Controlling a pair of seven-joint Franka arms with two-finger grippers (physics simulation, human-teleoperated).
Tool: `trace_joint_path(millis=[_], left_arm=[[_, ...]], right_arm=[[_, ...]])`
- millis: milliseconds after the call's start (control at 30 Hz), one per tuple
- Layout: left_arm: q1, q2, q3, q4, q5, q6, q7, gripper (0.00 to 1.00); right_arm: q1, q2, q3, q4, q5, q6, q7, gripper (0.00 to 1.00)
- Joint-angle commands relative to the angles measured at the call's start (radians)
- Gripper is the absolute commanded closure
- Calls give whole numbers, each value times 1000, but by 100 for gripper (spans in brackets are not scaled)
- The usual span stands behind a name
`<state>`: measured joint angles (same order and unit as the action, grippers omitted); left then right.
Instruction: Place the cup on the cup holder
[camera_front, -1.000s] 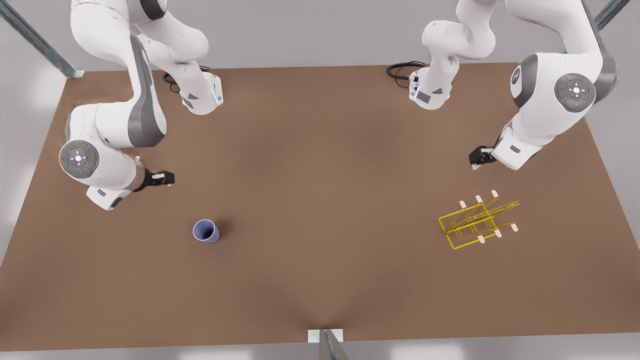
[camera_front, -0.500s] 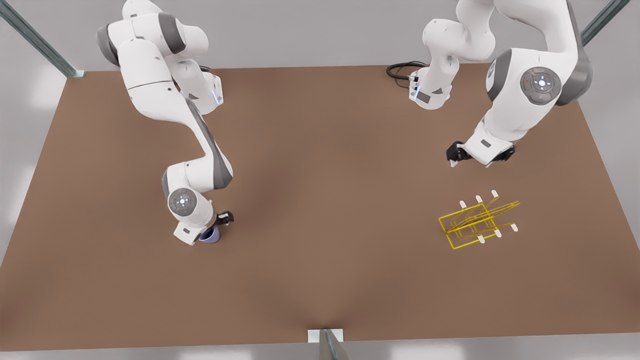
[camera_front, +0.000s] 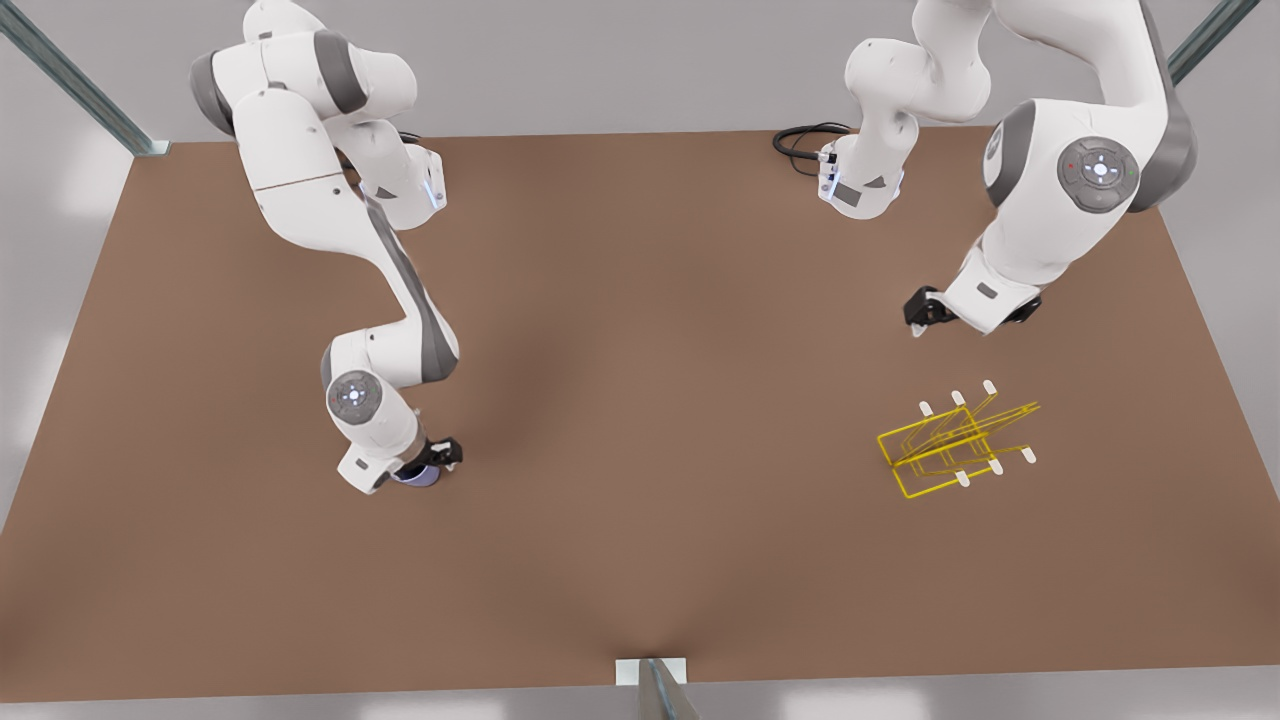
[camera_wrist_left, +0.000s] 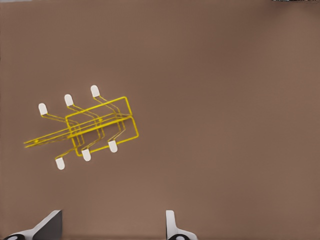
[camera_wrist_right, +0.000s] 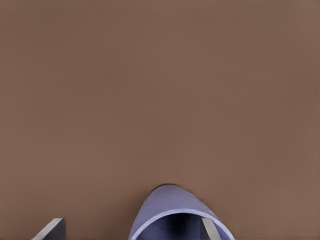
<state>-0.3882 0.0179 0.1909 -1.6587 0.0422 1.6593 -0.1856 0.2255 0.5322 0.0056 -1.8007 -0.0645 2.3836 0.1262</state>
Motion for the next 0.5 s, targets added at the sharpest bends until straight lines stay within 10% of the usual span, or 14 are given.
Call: trace_joint_path(millis=[0,467], left_arm=[[65,-1,4,0,1,0,-8,0],[65,1,4,0,2,5,-8,0]], right_arm=[[-2,12,-1,1,2,32,44,0],[2,11,-1,-46,2,2,46,0]])
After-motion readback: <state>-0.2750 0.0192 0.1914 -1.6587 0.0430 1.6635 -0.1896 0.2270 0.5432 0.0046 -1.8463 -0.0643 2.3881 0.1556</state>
